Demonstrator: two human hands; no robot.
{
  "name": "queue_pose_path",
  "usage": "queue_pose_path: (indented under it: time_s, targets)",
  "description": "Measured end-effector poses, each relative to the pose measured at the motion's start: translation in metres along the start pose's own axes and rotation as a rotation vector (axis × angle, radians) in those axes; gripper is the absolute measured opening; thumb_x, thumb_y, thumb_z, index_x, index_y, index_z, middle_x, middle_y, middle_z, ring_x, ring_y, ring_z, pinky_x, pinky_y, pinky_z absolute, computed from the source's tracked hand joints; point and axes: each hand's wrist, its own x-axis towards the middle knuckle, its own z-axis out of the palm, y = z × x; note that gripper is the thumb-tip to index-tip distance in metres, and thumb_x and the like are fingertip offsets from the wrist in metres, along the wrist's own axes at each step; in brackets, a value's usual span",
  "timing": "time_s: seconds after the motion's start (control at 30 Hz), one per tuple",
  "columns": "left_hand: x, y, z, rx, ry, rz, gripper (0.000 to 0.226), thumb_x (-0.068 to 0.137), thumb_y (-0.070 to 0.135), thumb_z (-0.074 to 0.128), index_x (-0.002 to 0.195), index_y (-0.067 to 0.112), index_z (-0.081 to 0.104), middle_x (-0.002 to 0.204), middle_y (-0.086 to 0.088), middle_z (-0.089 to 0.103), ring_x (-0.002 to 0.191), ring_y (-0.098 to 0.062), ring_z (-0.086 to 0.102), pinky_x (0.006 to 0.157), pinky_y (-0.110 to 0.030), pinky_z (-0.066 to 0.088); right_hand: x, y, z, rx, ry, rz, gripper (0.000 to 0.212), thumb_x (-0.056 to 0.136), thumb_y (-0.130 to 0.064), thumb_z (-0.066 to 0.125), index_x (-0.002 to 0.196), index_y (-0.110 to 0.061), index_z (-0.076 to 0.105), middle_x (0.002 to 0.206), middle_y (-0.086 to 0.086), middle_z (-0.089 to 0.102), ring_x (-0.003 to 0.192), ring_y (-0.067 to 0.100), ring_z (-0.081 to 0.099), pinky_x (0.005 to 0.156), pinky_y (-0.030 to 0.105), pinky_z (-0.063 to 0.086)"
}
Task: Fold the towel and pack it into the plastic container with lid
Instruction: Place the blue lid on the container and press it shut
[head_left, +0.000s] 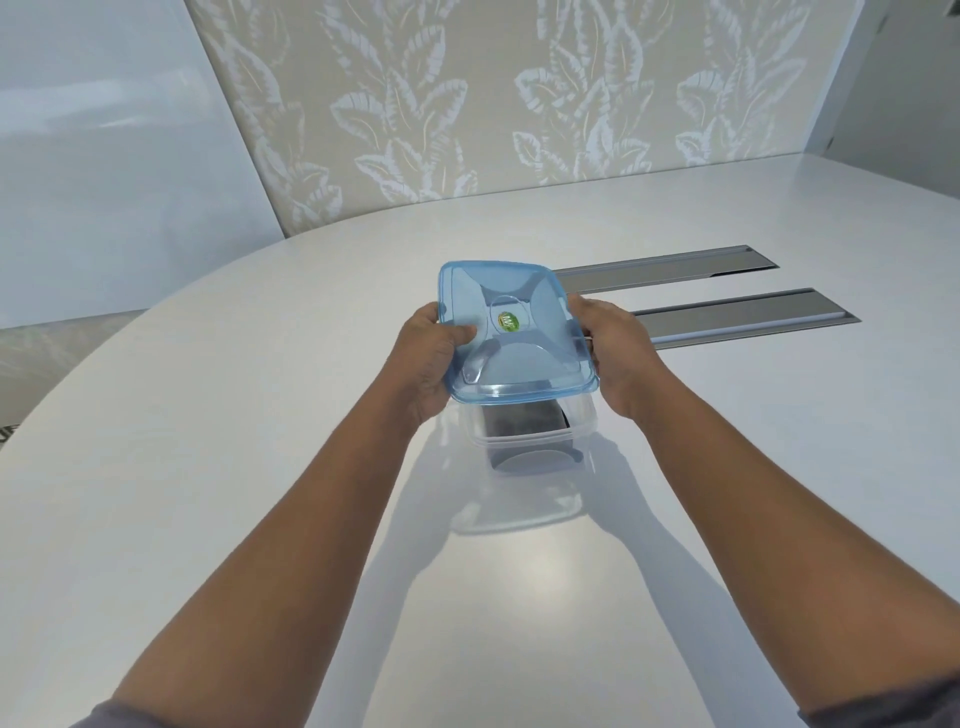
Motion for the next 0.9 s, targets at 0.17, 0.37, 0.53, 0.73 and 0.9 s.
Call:
queue_pose_path:
  time_s: [0.17, 0.37, 0.53, 0.73, 0.9]
  targets:
    - [0.011, -0.032, 0.003, 0.393, 0.182, 0.150, 0.030, 0.106, 0.027, 0.048, 0.095, 0.006, 0.066, 0.082, -0.009, 0.056, 0.068, -0.019, 0.047, 0.066, -0.033, 0.042, 0.003, 0.009, 0.001, -0.190, 0.126, -0.043, 0.033, 0.096, -0.051, 0.060, 0.104, -0.020, 0.065, 0.108, 0.002, 0.069, 0.093, 0.019, 0.062, 0.085, 0.036, 0.053]
    - [0.010, -0.059, 0.005, 0.628, 0.291, 0.325, 0.043, 0.105, 0.024, 0.045, 0.066, 0.015, 0.031, 0.077, -0.022, 0.032, 0.068, -0.033, 0.028, 0.063, -0.042, 0.034, 0.003, 0.029, 0.003, -0.352, 0.097, -0.051, 0.035, 0.100, -0.047, 0.054, 0.118, -0.018, 0.057, 0.119, 0.006, 0.065, 0.105, 0.027, 0.065, 0.095, 0.048, 0.055]
    - [0.015, -0.076, 0.002, 0.611, 0.278, 0.251, 0.036, 0.107, 0.025, 0.041, 0.078, 0.005, 0.045, 0.071, -0.004, 0.041, 0.063, -0.017, 0.034, 0.059, -0.032, 0.031, 0.005, 0.042, 0.001, -0.497, 0.071, -0.017, 0.034, 0.103, -0.047, 0.048, 0.119, -0.018, 0.053, 0.111, 0.006, 0.063, 0.096, 0.024, 0.063, 0.080, 0.042, 0.055]
    - [0.020, -0.089, -0.007, 0.663, 0.243, 0.206, 0.031, 0.108, 0.030, 0.040, 0.118, 0.007, 0.059, 0.094, -0.004, 0.059, 0.085, -0.022, 0.053, 0.072, -0.030, 0.042, 0.007, 0.051, -0.001, -0.592, 0.048, -0.080, 0.029, 0.103, -0.046, 0.046, 0.115, -0.021, 0.051, 0.104, 0.002, 0.064, 0.083, 0.014, 0.060, 0.062, 0.032, 0.044]
    - [0.027, -0.083, -0.011, 0.785, 0.129, 0.176, 0.037, 0.108, 0.027, 0.031, 0.140, 0.012, 0.043, 0.128, -0.016, 0.052, 0.108, -0.032, 0.058, 0.074, -0.030, 0.045, 0.005, 0.048, -0.002, -0.699, -0.026, -0.125, 0.040, 0.105, -0.046, 0.039, 0.137, -0.024, 0.050, 0.118, 0.001, 0.063, 0.105, 0.026, 0.061, 0.087, 0.041, 0.050]
